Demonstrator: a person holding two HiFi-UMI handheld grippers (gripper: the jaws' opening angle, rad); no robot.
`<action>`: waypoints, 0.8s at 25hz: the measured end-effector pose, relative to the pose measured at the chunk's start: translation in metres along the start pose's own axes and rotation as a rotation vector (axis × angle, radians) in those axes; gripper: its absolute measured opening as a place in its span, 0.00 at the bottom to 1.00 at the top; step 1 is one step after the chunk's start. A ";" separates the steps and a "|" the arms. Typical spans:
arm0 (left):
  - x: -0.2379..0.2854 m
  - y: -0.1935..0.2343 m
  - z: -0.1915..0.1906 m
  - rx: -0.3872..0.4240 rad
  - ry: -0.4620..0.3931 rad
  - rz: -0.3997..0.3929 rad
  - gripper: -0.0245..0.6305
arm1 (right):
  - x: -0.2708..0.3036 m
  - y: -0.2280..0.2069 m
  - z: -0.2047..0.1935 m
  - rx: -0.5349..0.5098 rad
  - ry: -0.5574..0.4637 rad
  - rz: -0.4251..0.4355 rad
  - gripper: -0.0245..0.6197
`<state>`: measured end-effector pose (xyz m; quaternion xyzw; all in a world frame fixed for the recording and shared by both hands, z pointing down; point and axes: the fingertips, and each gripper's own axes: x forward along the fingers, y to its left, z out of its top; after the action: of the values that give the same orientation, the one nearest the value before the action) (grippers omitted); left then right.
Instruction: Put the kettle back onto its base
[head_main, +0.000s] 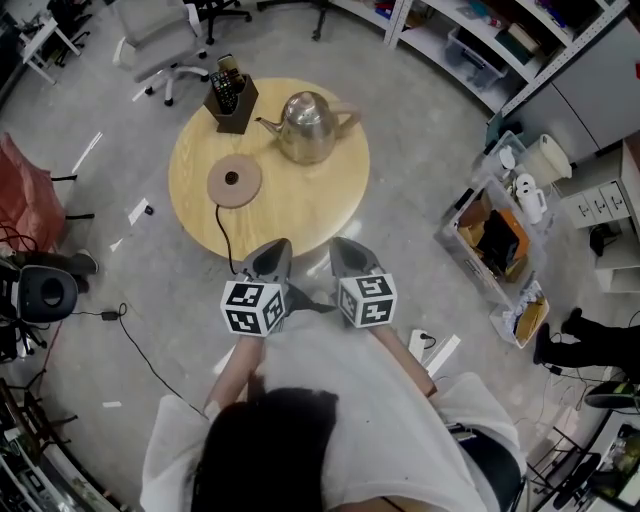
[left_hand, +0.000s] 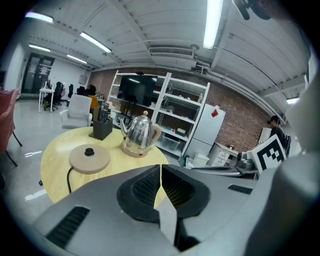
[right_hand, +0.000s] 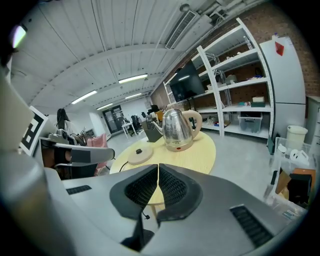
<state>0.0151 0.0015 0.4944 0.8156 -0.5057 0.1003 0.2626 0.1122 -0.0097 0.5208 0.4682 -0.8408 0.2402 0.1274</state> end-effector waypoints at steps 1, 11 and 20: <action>0.001 0.000 0.000 -0.004 -0.003 0.000 0.08 | 0.000 0.000 0.000 0.000 0.000 0.003 0.08; 0.009 -0.014 0.008 0.023 0.006 -0.029 0.08 | -0.004 -0.014 0.006 0.036 -0.027 -0.046 0.08; 0.017 -0.015 0.018 0.031 -0.016 -0.040 0.08 | 0.005 -0.011 0.005 0.044 -0.003 0.021 0.08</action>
<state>0.0343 -0.0163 0.4818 0.8304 -0.4895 0.0963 0.2479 0.1192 -0.0212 0.5217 0.4625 -0.8402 0.2594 0.1134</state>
